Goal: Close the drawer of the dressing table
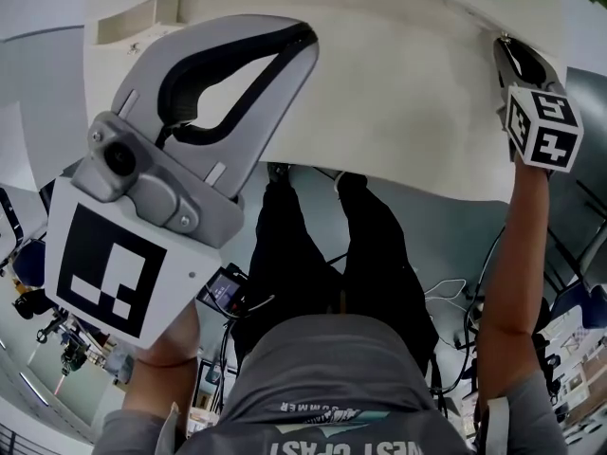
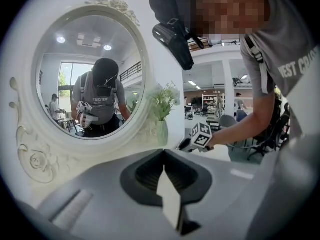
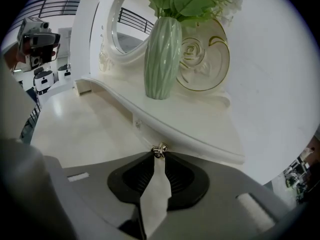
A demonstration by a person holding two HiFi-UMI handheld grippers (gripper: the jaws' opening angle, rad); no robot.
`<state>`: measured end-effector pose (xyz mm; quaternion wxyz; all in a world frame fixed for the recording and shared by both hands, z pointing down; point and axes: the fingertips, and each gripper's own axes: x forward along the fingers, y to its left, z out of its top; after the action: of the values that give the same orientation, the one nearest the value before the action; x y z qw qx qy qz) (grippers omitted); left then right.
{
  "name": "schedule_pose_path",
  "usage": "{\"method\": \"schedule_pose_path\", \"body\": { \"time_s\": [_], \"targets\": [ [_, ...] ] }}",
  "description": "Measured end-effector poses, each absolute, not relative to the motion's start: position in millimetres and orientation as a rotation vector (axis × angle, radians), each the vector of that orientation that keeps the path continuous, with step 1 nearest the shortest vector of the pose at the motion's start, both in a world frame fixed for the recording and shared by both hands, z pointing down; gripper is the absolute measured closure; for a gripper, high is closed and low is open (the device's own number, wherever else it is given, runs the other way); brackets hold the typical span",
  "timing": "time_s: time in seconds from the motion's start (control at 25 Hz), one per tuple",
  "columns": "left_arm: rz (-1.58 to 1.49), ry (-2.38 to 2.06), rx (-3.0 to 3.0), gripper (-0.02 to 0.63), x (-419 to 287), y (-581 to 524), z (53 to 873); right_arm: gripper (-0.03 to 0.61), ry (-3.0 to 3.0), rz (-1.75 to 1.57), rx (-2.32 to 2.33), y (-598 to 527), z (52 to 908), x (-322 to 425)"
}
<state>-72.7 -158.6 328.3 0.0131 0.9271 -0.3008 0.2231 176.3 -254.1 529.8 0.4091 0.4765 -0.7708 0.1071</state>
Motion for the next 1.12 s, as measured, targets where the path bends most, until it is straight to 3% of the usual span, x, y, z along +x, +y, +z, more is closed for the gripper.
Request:
{"method": "schedule_pose_path", "body": {
  "time_s": [0.6,0.88,1.12],
  "targets": [
    [0.674,-1.008,2.961,0.611,-76.5,-145.2,265.0,0.497,-1.847,0.388,1.243,-241.5,514.3,195.3],
    [0.672,-1.034,2.995,0.611,-69.4,-116.1,204.4,0.575,-2.107,0.428,1.27,-200.8,395.0,175.1],
    [0.675,-1.06,3.001,0.611,-81.4,-98.6,179.3,0.576,-2.399,0.385,1.24,-159.8,278.0,123.0]
  ]
}}
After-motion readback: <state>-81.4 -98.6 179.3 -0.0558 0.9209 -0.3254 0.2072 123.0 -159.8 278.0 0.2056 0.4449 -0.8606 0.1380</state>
